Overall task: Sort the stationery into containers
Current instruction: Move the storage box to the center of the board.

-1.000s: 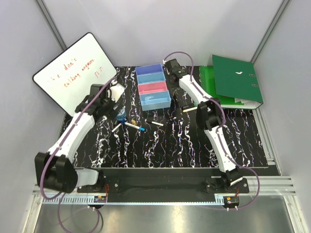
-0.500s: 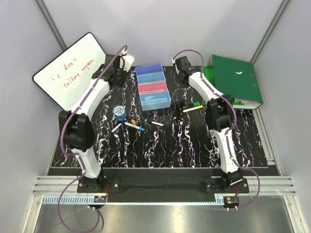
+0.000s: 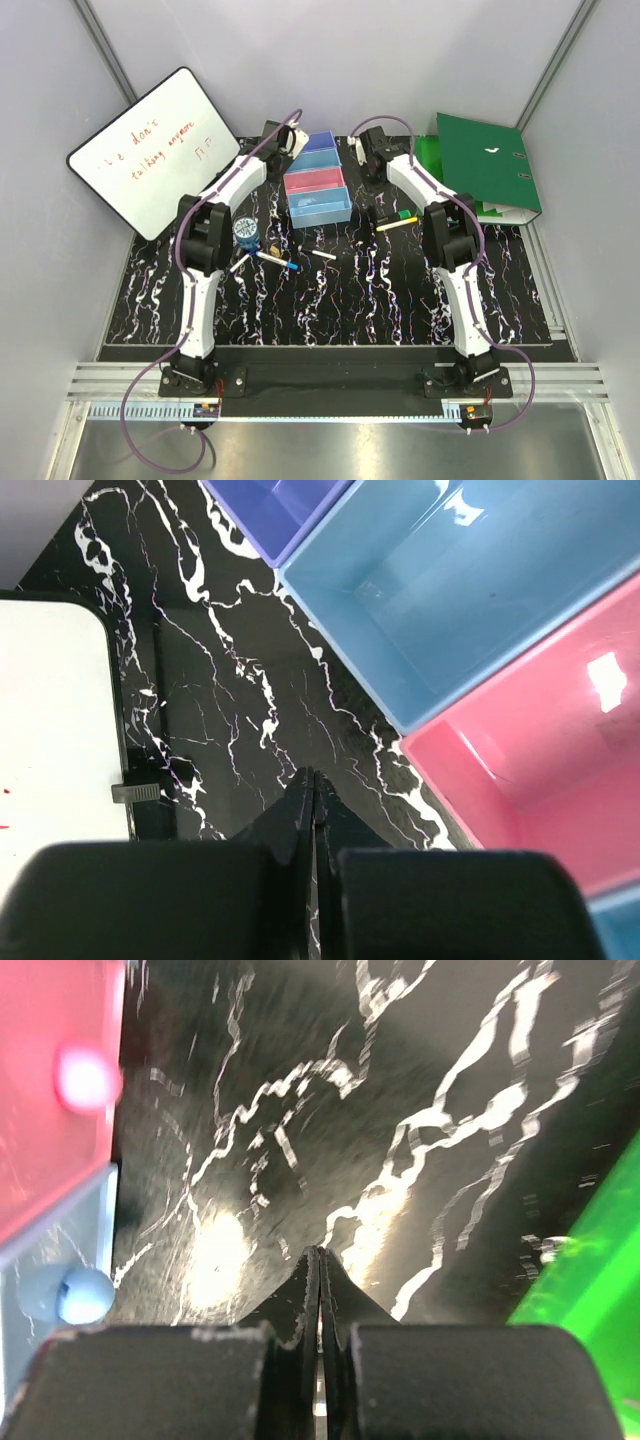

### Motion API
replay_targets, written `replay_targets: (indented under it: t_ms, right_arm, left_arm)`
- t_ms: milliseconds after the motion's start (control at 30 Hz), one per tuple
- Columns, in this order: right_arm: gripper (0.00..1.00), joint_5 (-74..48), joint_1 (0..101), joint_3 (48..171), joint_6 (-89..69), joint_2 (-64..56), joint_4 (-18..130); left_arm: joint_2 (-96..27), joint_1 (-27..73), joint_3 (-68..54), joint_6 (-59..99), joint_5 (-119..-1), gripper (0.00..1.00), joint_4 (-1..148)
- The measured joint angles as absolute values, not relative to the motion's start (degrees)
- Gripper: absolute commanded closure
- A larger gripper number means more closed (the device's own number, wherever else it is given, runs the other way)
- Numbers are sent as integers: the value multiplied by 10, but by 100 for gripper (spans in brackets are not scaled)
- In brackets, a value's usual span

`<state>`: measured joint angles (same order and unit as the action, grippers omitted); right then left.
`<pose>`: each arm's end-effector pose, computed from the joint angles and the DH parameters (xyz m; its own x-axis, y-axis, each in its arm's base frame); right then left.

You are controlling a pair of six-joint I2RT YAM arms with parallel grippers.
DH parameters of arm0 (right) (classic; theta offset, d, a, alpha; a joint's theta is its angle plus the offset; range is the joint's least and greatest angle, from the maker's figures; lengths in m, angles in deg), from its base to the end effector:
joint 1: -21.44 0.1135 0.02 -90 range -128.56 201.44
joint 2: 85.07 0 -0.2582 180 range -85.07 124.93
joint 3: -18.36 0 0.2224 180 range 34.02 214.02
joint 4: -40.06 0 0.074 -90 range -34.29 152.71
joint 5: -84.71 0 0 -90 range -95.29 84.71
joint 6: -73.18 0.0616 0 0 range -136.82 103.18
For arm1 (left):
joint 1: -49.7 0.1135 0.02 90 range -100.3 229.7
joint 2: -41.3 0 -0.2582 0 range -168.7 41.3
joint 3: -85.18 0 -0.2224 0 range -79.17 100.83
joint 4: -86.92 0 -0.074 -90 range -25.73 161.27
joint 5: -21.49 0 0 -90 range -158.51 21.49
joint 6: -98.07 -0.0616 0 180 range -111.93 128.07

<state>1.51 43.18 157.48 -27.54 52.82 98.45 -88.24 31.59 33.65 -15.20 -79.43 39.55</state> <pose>0.4738 0.1811 0.1778 -0.7095 -0.4818 -0.5143 -0.4479 0.8717 -0.1986 0.4750 -0.1431 0.2078 -0.5800 0.5978 -0.5534 0.4516 0.8013 0.3923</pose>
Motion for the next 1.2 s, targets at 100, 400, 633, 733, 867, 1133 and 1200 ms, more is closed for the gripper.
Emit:
replay_targets:
  t_ms: [100, 400, 633, 733, 867, 1133, 1200]
  right_arm:
    - [100, -10, 434, 1548, -277, 528, 984]
    - [100, -92, 465, 1502, -277, 503, 984]
    - [100, -120, 479, 1472, -274, 458, 973]
    - [100, -125, 479, 1457, -273, 443, 968]
    - [100, -125, 480, 1435, -273, 431, 961]
    - [100, -136, 481, 1408, -269, 422, 954]
    - [100, -136, 483, 1405, -267, 422, 953]
  left_arm:
    - [-894, 316, 345, -152, -806, 100, 392]
    - [-899, 317, 368, -157, -831, 100, 406]
    - [-929, 314, 388, -166, -850, 100, 427]
    - [-945, 310, 392, -173, -861, 100, 430]
    - [-967, 300, 406, -180, -873, 100, 437]
    - [-986, 285, 435, -196, -889, 100, 454]
    - [-986, 284, 437, -200, -890, 100, 460]
